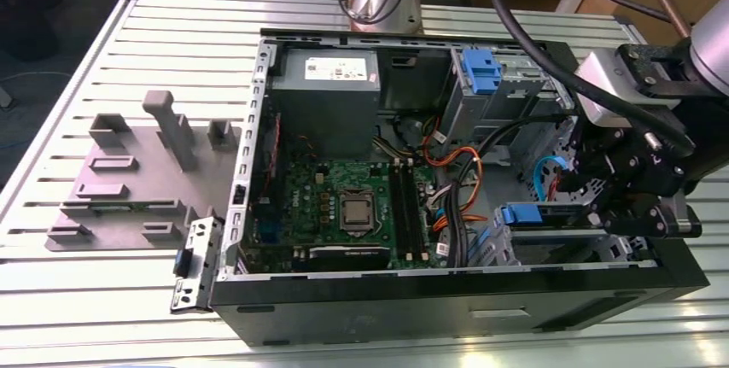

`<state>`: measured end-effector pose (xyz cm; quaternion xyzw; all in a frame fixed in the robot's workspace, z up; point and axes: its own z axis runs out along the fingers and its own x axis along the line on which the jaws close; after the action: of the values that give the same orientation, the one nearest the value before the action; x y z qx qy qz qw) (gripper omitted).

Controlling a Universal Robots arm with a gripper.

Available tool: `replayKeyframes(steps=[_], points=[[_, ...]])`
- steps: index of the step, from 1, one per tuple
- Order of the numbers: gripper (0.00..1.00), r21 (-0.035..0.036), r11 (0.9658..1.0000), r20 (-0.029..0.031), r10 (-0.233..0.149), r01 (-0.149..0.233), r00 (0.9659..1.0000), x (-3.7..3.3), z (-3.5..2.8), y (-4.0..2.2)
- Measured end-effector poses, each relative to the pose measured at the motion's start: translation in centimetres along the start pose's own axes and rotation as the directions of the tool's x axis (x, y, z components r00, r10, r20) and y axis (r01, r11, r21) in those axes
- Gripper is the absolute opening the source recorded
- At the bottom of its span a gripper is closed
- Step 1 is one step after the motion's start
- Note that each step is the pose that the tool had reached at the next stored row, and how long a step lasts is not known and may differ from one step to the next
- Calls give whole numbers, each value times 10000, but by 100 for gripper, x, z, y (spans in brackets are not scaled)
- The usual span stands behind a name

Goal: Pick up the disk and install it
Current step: 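Insert the disk into the insertion slot, then insert the first disk wire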

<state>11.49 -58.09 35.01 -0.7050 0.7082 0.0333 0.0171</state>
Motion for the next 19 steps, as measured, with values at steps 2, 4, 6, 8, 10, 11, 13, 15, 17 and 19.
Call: replayKeyframes(steps=[2,4,6,8,10,11,13,15,17,19], points=[[42,1,10000,-1,0,0,10000,1,6,1],[42,0,10000,-1,0,0,10000,1,8,1],[42,0,10000,2,0,0,10000,1,6,2],[42,1,10000,3,0,0,10000,1,3,2],[42,1,10000,0,0,0,10000,0,-6,2],[42,0,10000,0,0,0,10000,-1,-13,2],[42,0,10000,-1,0,0,10000,-1,-14,2],[42,0,10000,0,0,0,10000,-1,-14,2],[42,1,10000,0,0,0,10000,-1,-15,2],[42,0,10000,-1,0,0,10000,-1,-17,2]])
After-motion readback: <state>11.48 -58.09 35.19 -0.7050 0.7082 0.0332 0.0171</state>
